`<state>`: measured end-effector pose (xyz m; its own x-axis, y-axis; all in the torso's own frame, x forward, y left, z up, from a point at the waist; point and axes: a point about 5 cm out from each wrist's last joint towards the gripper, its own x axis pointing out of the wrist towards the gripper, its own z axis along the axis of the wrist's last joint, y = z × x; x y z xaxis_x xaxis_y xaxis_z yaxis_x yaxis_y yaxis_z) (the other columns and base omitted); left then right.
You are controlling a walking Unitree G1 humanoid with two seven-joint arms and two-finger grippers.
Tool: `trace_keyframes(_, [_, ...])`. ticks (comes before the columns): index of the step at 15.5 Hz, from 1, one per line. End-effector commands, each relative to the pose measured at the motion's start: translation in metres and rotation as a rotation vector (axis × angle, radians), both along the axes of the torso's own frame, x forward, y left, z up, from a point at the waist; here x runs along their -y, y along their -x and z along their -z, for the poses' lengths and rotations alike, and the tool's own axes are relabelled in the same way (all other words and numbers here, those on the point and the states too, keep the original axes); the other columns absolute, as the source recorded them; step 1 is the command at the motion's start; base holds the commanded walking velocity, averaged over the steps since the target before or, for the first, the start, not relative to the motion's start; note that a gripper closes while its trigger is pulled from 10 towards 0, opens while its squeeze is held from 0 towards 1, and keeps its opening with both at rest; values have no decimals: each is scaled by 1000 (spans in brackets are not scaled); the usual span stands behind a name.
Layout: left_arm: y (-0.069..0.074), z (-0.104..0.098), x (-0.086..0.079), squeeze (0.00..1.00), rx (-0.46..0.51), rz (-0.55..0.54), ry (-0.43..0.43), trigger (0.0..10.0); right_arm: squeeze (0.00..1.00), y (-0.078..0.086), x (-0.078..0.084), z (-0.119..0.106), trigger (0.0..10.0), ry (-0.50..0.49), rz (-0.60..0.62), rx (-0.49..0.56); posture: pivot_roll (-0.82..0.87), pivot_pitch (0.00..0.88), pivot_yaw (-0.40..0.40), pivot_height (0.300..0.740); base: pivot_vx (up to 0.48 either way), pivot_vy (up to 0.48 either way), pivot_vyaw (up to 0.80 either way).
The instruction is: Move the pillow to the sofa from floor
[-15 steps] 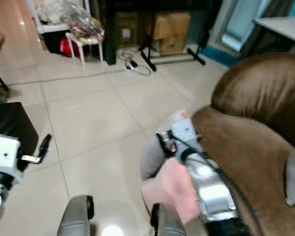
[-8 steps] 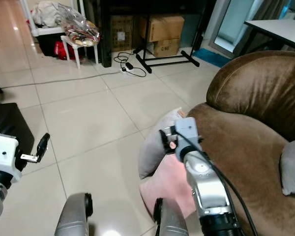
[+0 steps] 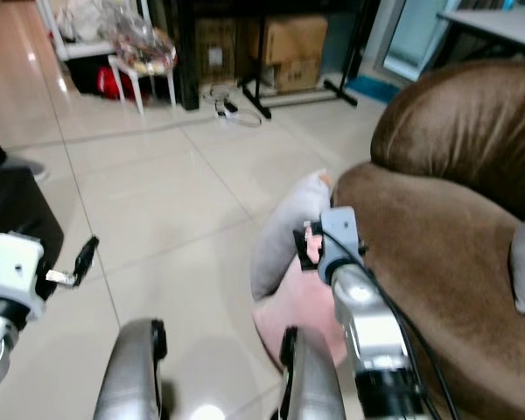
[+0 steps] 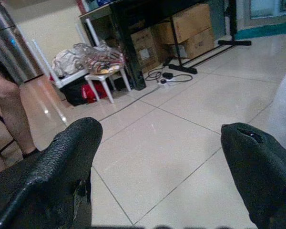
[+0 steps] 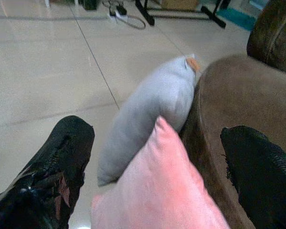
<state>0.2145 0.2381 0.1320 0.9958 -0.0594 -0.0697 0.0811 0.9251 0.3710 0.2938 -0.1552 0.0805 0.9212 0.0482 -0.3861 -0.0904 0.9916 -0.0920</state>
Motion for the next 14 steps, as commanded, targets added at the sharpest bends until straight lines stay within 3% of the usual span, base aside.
trace_keyframes(1, [-2, 1, 2, 0, -15, 13, -8, 10000, 0, -5, 3, -5, 10000, 6, 20, 22, 31, 0, -70, 479, 0, 0, 0])
trace_keyframes(2, [-4, 0, 2, 0, -15, 20, -8, 10000, 0, -9, 2, -4, 10000, -2, 18, 13, 30, 0, -72, 479, 0, 0, 0])
trace_keyframes(3, [-6, 0, 5, 0, -18, 39, -8, 10000, 1000, -13, 1, -1, 10000, -20, 12, -7, 34, 0, -84, 479, 0, 0, 0])
trace_keyframes(6, [-8, 0, 10, 0, -31, 74, -1, 10000, 1000, -22, 4, 4, 10000, -67, 37, -20, 37, 0, -90, 479, 0, 0, 0])
trace_keyframes(7, [-7, 2, 17, 0, -65, 148, -2, 10000, 1000, -32, 16, 11, 10000, 13, 81, -40, 44, 0, -87, 479, 0, 0, 0])
trace_keyframes(10, [-4, -1, 18, 0, -82, 180, -8, 10000, 1000, -39, 27, 16, 10000, 79, 111, -55, 51, 24, -88, 479, 0, 0, 0])
trace_keyframes(14, [0, -7, 27, 0, -117, 285, 11, 10000, 1000, -41, 43, 33, 10000, 25, 234, -132, 60, 101, -62, 479, 0, 0, 0])
